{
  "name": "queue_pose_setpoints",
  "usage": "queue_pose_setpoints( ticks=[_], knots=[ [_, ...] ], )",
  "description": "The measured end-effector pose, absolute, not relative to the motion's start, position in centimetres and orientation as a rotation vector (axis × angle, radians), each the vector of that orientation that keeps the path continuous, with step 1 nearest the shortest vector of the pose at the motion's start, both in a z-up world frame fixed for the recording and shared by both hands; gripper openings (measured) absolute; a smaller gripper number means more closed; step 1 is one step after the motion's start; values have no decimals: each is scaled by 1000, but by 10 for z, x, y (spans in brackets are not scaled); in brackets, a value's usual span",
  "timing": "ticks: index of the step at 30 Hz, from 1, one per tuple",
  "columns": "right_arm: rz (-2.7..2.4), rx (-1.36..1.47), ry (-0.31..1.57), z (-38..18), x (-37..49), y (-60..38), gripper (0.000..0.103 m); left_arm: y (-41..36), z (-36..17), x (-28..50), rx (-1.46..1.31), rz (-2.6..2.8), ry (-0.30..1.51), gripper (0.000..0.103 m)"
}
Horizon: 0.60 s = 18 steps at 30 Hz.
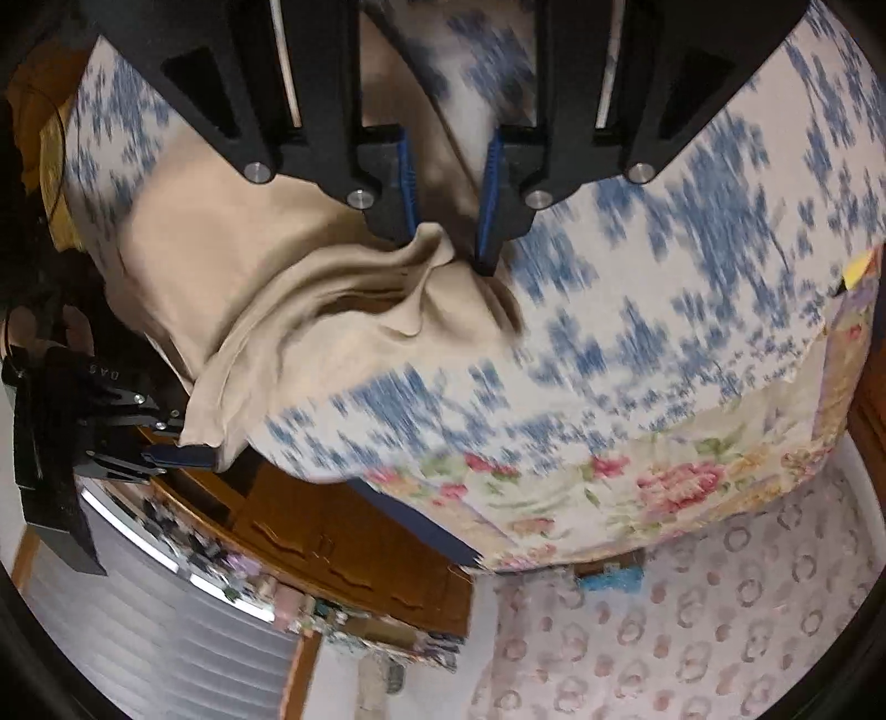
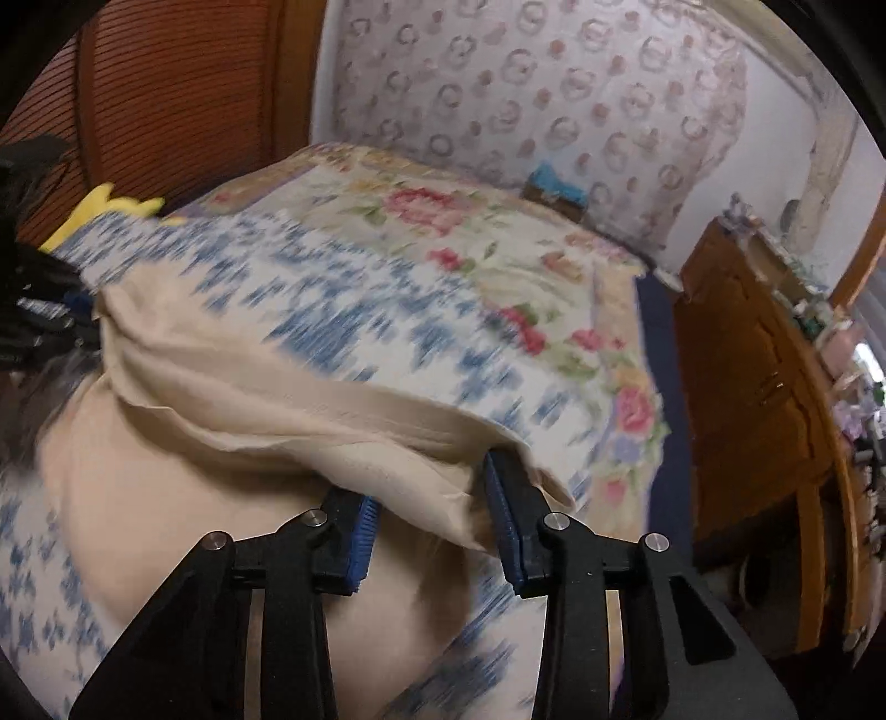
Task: Fold small clothes
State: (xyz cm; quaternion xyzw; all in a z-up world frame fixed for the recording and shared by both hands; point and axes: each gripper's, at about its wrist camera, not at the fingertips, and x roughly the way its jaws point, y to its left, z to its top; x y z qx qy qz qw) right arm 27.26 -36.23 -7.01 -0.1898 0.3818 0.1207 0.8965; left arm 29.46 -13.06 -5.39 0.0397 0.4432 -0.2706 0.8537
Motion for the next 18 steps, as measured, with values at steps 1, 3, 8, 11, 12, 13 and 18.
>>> queue_pose_setpoints(
  ticks=[1, 3, 8, 11, 12, 13, 18],
  knots=[
    [226, -375, 783, -65, 279, -366, 36, -129, -53, 302, 71, -558, 931, 16],
    [186, -313, 778, -58, 292, -379, 36, -124, -52, 315, 44, -533, 933, 16],
    [176, -218, 789, -54, 287, -396, 42, -110, -52, 323, -8, -503, 932, 16],
    [193, -167, 813, -60, 272, -400, 47, -108, -55, 311, 6, -520, 938, 16],
    [208, -144, 824, -62, 267, -400, 49, -109, -56, 307, 9, -531, 944, 16],
    [218, -127, 836, -65, 262, -399, 50, -110, -58, 303, 14, -540, 948, 16],
    [271, -80, 910, -89, 249, -386, 52, -121, -71, 295, 43, -553, 988, 17]
  ],
)
